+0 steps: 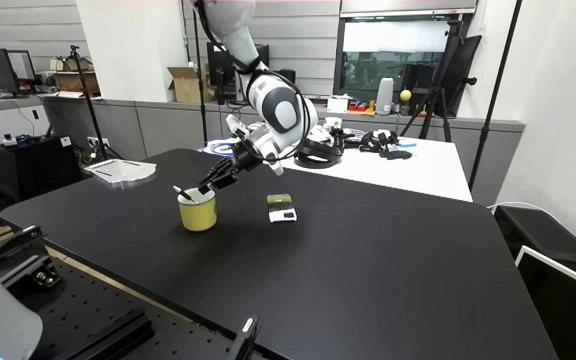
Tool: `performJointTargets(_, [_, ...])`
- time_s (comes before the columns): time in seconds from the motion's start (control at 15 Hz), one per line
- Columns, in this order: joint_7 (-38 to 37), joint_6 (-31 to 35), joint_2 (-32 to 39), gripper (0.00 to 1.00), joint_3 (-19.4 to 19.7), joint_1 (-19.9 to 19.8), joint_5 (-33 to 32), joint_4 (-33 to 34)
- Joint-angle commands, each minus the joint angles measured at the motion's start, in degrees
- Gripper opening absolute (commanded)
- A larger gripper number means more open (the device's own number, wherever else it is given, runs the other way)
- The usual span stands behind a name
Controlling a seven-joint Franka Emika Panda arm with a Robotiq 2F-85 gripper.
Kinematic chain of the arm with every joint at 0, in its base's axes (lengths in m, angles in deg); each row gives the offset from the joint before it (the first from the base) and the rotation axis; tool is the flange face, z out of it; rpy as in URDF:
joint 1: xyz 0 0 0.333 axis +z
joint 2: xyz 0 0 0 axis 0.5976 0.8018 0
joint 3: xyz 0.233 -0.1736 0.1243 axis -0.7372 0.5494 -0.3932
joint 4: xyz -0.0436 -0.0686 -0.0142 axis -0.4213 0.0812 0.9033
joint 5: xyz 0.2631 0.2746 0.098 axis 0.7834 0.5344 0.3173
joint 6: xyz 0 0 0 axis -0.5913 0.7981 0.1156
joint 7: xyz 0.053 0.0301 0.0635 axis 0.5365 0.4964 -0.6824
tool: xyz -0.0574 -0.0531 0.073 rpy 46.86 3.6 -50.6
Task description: Pick up the pen and put it in the yellow cup
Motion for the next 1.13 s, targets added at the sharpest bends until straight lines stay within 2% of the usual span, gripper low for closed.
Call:
performJointTargets(0.0, [-1.57,-1.96,0.49,0.69,0.11,-0.44,0.83,2.68])
performJointTargets(0.27, [-1.18,-2.98,-0.57,0.97,-0.23,-0.42,0.81,4.29])
performJointTargets(0.33, [-0.99,-3.40,-0.98,0.99,-0.37,-0.43,0.87,4.86])
performJointTargets(0.73, [1.37,-6.23,-4.38,1.00,-0.87,-0.62,1.32,6.70])
performJointTargets(0.8, [0.91,-4.58,-3.03,1.00,-0.32,0.07,0.95,6.19])
performJointTargets(1.07, [1.61,-5.29,-4.18,1.00,-0.35,0.06,0.95,6.23])
